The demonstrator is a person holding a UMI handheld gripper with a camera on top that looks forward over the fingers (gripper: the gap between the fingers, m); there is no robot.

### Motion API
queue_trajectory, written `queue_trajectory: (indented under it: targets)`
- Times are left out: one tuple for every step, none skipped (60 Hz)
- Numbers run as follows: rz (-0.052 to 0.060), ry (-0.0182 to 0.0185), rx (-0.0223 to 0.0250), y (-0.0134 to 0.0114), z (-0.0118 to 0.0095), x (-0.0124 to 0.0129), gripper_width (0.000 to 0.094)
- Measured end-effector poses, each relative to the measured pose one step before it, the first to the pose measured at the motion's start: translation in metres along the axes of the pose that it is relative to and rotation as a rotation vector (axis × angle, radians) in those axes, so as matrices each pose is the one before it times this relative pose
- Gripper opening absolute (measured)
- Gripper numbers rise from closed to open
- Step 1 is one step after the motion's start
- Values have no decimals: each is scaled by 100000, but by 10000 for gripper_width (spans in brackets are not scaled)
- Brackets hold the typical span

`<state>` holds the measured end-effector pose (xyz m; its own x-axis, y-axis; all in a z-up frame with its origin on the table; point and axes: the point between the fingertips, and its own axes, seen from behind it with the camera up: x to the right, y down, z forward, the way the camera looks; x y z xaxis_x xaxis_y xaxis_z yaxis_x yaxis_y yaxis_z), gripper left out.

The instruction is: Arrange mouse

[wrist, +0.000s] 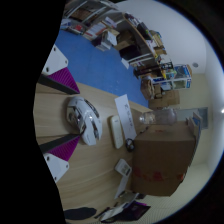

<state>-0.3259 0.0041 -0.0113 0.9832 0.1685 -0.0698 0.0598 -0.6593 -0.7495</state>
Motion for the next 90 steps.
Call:
queue_trajectory:
  targets:
    - [-573,837,296,-167,640,313,829]
    - [-581,1038,-27,-196,295,-161,828]
    - [-739,923,123,-202,258,47,829]
    - [-675,936,-281,-88,272,40,826]
    - [-270,553,200,-234,196,-64,824]
    - [477,280,8,-185,237,-81,831]
    - [681,392,-250,-121,181,-33,834]
    - [657,475,87,-221,200,23,836]
    - [410,504,-262,-144,188,61,839]
    - [175,377,28,-122,199,145,841]
    - [165,303,-110,-173,217,-18,838]
    - [142,236,-93,-145,199,-23,845]
    - [186,144,-80,-191,163,25,845]
    - [240,208,-55,-148,162,-23,842]
    - [253,270,64,-177,167,3,840]
    - [224,300,22,-139,172,-7,842]
    - [194,264,111,-143,166,3,842]
    - [149,216,129,-129,156,-8,842]
    - [134,163,132,-127,154,2,843]
    - [163,259,147,-162,261,9,841]
    - [203,220,213,-103,109,16,841]
    - [197,204,133,-93,78,1,833]
    - [191,145,158,-196,128,-6,824]
    - [74,137,97,-87,92,4,821]
    - [-9,101,194,-111,105,-11,812]
    - [-177,-41,140,-86,103,-20,803]
    - [-222,-128,232,-90,102,-20,796]
    - [-171,-108,172,-64,80,-25,784]
    - [-54,-75,118,-49,68,3,769]
    - [30,95,122,-64,59,37,757]
    - [222,246,44,-38,85,56,735]
    - [137,411,152,-51,52,101,717]
    - [279,391,67,-42,50,116,683]
    - [439,490,114,-28,37,132,655]
    - [619,345,60,-23,33,113,635]
    - [606,581,13,3,20,162,613]
    - [480,327,-155,43,-10,94,597]
    - [518,88,-128,6,51,45,585]
    - [111,153,-453,64,-10,26,578]
    - [-32,52,-544,34,3,22,571]
    - [-13,12,-787,47,9,6,559]
    - [217,-151,-848,39,37,-7,551]
    - [533,-322,-1040,39,-1,-28,540]
    - [679,-435,-1199,55,-38,-69,523]
    - [595,-338,-1142,40,-4,-4,517]
    - [-6,-399,-915,9,3,-20,505]
    - [-521,-478,-911,33,-10,6,495]
    - [-868,-676,-463,-36,37,-1,488]
    - [-817,-787,-667,65,-49,-33,482]
    - [-623,-874,-295,4,-2,-27,476]
    - [-735,-977,-296,33,-36,-47,468]
    - [-819,-961,-412,84,-75,-53,443]
    - [-840,-850,-316,46,-126,-57,417]
    - [-338,-978,-493,73,-106,-40,412]
    - [-296,-1041,-619,99,-136,-25,409]
    - [-163,-1013,-649,57,-186,-23,406]
    - [76,-1016,-705,86,-270,-42,404]
    - [21,-1218,268,-132,-335,-60,401]
    - [-255,-1492,1022,-300,-450,-92,401]
    - [-344,-1462,1574,-457,-527,-74,400]
    - [-221,-920,1750,-555,-674,12,401]
    - [-454,-903,1912,-599,-672,164,400]
    - [-865,-1126,1738,-648,-904,62,401]
    - [-1098,-1196,2041,-813,-829,190,404]
    - [-913,-880,2277,-933,-889,289,403]
    - [-742,-697,2314,-975,-914,405,402]
    - [-698,-652,2410,-1033,-919,489,403]
    - [-712,-621,2552,-1117,-1014,577,402]
    - [-670,-582,2596,-1101,-1034,664,404]
    - [-472,-526,2736,-1385,-549,859,405]
    - [-508,-240,2658,-1171,-1092,966,402]
    - [-417,51,2449,-937,-1489,887,401]
    - [-748,98,2639,-1059,-1094,1129,402]
    - [-830,279,2439,-1002,-1134,1261,401]
    - [-958,211,2248,-1019,-678,1486,403]
    - [-876,372,1747,-747,-970,1391,402]
    - [-869,557,1475,-674,-937,1488,397]
    - [-926,752,1218,-522,-880,1563,399]
    - [-1055,911,865,-406,-794,1647,399]
    - [-1155,1154,608,-234,-681,1735,399]
    - [-1115,1564,247,-56,-603,1831,397]
    - [-818,1931,25,175,-440,1876,399]
    - [-453,2039,-643,82,-438,1647,398]
    - [-88,2047,-883,566,-395,1902,398]
    - [317,1909,-1010,941,-359,1917,398]
    - [780,1667,-1220,738,-278,1573,398]
    - [1026,1342,-1340,830,-192,1454,397]
    - [1059,1057,-1535,980,-110,1328,397]
    - [1033,905,-1857,1073,-74,1218,398]
    - [927,942,-2005,1141,3,1141,398]
